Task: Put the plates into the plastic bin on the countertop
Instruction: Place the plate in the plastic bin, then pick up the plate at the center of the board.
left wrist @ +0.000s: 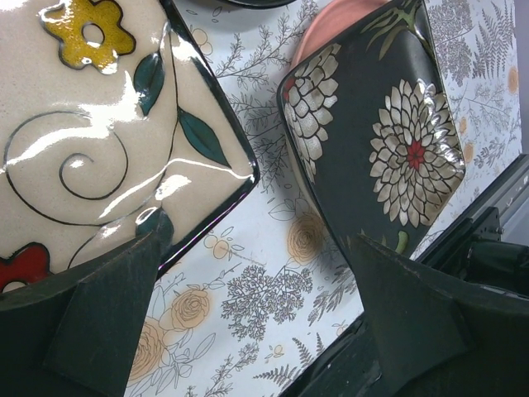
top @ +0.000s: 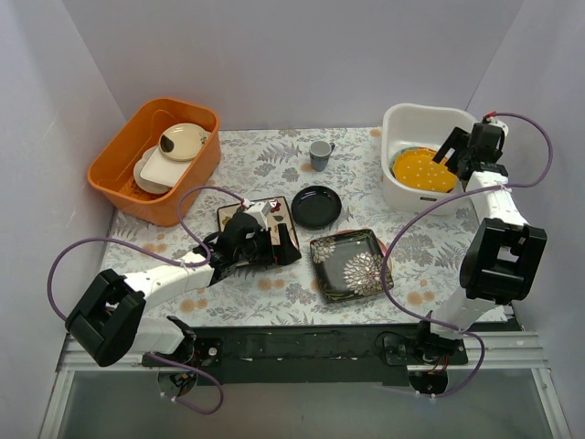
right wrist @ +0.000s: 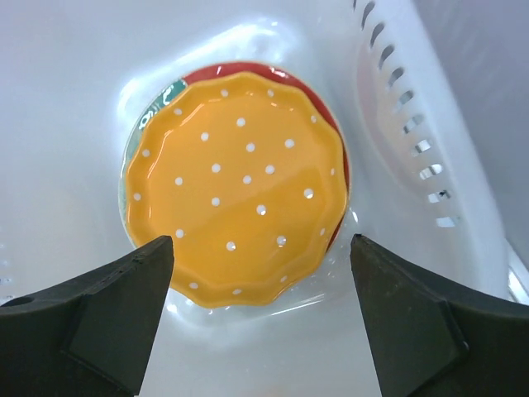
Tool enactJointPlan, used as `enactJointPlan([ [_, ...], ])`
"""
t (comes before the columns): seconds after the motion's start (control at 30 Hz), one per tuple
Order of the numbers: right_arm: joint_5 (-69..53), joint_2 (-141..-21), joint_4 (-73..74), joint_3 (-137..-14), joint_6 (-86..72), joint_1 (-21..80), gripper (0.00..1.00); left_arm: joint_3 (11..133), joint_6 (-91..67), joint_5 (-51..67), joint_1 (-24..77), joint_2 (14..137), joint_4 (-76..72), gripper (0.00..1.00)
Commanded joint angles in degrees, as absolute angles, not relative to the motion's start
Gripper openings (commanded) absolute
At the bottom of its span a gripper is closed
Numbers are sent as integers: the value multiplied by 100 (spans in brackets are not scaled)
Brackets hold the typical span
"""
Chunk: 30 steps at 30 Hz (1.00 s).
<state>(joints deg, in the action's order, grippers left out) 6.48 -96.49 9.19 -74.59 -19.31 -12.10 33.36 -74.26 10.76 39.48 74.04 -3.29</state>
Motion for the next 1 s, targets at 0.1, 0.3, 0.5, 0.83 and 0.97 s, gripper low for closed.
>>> enactJointPlan([
  [0.1, 1310, -9211, 669, -7278, -1723, -985, 95, 3445, -7391, 1143, 3955, 7269, -413, 98],
  [0.3, 1029, -8781, 659, -7260, -1723, -721, 95, 3419, -7471, 1099, 3955, 7277, -404, 98],
  [0.5, 695, -8350, 721, -7216, -1723, -326, 95, 3437, -7576, 1081, 3955, 7339, -422, 98],
  [0.83, 115, -7981, 598, -6575, -1802, 174, 94, 3524, -7673, 1116, 3973, 7339, -404, 98],
  [0.97, -52, -7814, 545, -6250, -1889, 255, 94, 3603, -7717, 1160, 4017, 7444, -448, 98],
])
